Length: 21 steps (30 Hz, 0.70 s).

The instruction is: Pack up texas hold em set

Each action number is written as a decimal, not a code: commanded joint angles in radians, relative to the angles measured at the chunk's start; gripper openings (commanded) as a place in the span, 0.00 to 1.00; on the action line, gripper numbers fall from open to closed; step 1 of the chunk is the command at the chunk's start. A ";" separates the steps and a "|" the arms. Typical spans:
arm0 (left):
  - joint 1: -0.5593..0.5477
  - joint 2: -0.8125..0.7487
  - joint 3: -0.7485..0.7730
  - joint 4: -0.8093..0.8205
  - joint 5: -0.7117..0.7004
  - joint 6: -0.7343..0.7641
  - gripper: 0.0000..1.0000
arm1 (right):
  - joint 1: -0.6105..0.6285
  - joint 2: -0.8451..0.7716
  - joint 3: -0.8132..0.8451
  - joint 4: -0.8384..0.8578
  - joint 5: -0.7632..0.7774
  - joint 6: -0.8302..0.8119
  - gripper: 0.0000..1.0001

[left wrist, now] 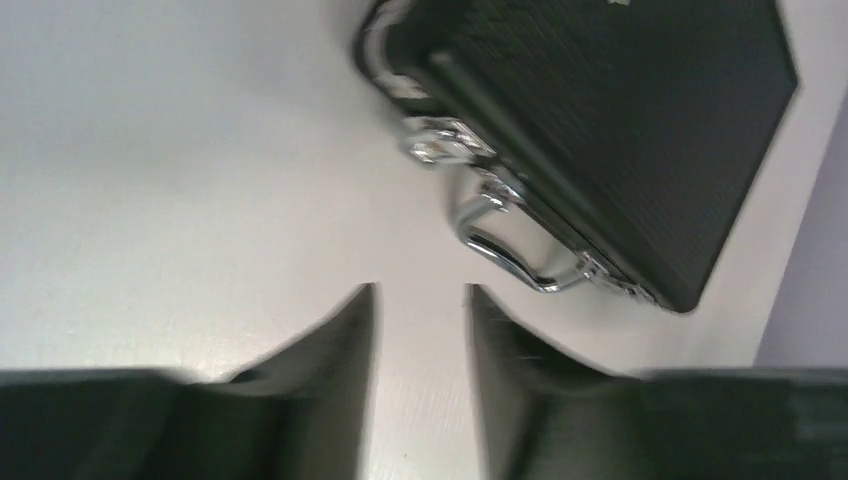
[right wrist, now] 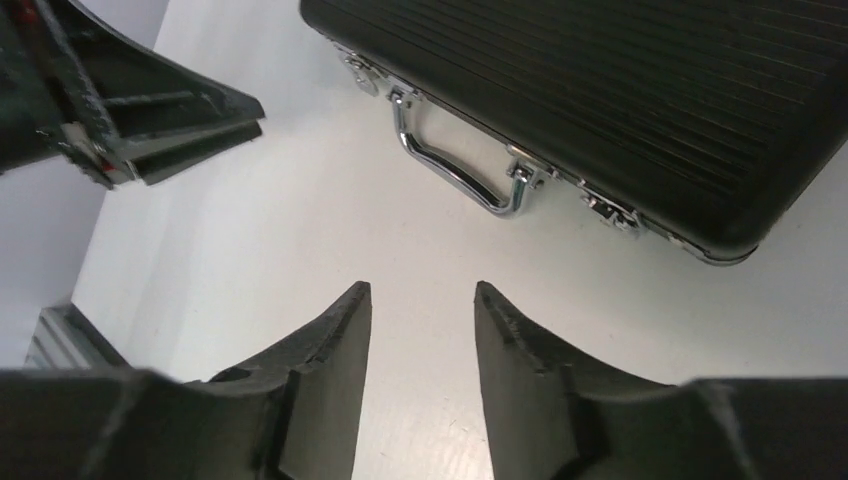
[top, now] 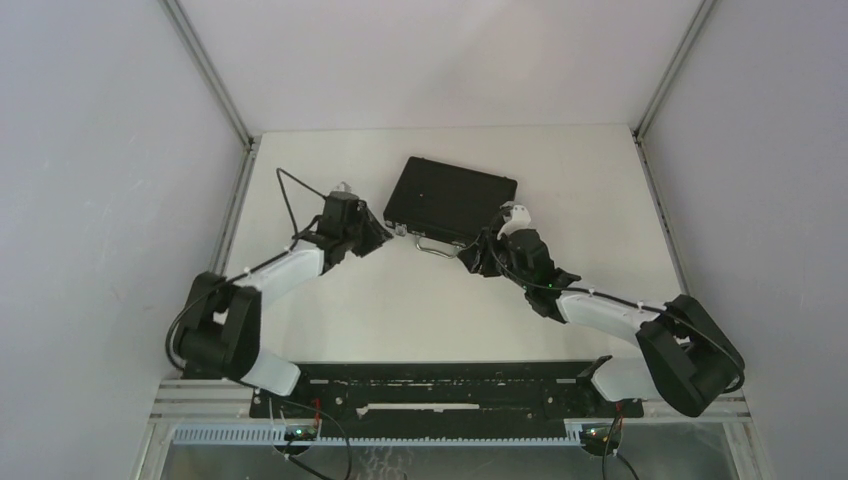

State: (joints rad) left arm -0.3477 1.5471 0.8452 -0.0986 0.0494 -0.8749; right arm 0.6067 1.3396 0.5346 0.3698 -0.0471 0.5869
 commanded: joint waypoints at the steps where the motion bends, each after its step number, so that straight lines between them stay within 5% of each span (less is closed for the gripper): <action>1: -0.055 -0.174 -0.046 0.023 -0.111 0.096 0.54 | 0.048 -0.075 -0.007 -0.008 0.115 -0.115 0.60; 4: -0.088 -0.262 -0.079 0.008 -0.190 0.122 0.78 | 0.060 -0.080 -0.003 -0.021 0.127 -0.108 0.65; 6: -0.109 -0.321 -0.104 -0.002 -0.260 0.135 0.81 | 0.083 -0.068 0.000 -0.016 0.153 -0.106 0.62; 12: -0.160 -0.528 -0.222 0.013 -0.419 0.160 0.81 | 0.152 0.103 0.128 -0.067 0.251 -0.117 0.00; 21: -0.160 -0.668 -0.300 -0.025 -0.454 0.191 0.80 | 0.177 0.385 0.428 -0.204 0.406 -0.130 0.00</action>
State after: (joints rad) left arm -0.5030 0.9051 0.5751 -0.1234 -0.3626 -0.7158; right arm 0.7818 1.6577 0.8455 0.2401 0.2455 0.4767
